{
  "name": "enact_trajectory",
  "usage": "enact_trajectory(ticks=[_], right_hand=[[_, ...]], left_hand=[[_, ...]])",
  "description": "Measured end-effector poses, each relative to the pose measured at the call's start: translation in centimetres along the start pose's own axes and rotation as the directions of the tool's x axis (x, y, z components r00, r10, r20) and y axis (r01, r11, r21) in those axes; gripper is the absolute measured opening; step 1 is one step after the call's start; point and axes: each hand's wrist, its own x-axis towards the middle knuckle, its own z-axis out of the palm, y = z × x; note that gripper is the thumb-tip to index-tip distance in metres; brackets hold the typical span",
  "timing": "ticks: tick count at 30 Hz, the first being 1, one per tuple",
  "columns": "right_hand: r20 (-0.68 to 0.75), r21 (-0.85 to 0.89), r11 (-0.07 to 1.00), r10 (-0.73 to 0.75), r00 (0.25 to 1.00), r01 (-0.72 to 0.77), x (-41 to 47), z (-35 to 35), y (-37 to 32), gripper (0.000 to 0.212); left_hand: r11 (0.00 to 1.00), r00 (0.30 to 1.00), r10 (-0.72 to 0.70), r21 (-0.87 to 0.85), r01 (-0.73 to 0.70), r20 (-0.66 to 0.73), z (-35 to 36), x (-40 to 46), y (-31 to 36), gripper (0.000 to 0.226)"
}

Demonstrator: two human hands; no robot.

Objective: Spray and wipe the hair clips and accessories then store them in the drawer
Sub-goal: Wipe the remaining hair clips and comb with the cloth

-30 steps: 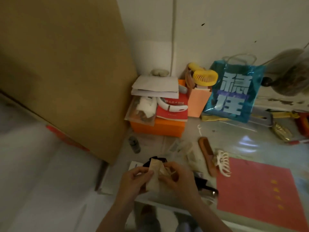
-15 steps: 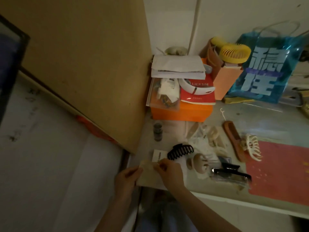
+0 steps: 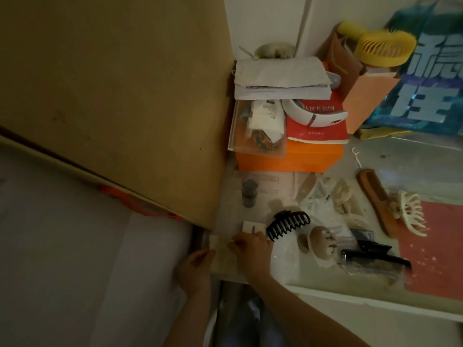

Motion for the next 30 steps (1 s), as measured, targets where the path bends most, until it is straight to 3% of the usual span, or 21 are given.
enact_trajectory(ticks=[5, 11, 19, 25, 30], right_hand=[[-0.106, 0.133, 0.991, -0.001, 0.994, 0.015, -0.1, 0.7, 0.5, 0.008], [-0.059, 0.332, 0.943, 0.052, 0.997, -0.029, 0.0, 0.5, 1.3, 0.011], [-0.087, 0.391, 0.920, 0.056, 0.995, -0.018, -0.4, 0.1, 1.7, 0.011], [0.012, 0.456, 0.887, 0.080, 0.997, -0.077, -2.5, -1.9, 2.7, 0.032], [-0.020, 0.451, 0.890, 0.089, 0.996, -0.070, -5.0, -4.6, 5.2, 0.044]], left_hand=[[0.997, 1.000, 0.009, -0.070, -0.011, -0.022, 0.6, -0.1, -0.6, 0.008], [0.997, 0.999, 0.045, -0.061, -0.045, 0.003, 0.6, 0.3, -1.5, 0.013], [0.992, 0.996, 0.089, -0.092, -0.091, -0.029, 1.0, 0.1, -2.0, 0.017], [0.981, 0.972, 0.194, -0.021, -0.193, 0.134, 0.4, -0.5, -1.4, 0.028], [0.922, 0.901, 0.360, 0.054, -0.383, 0.243, 0.4, -1.7, -0.8, 0.039]])
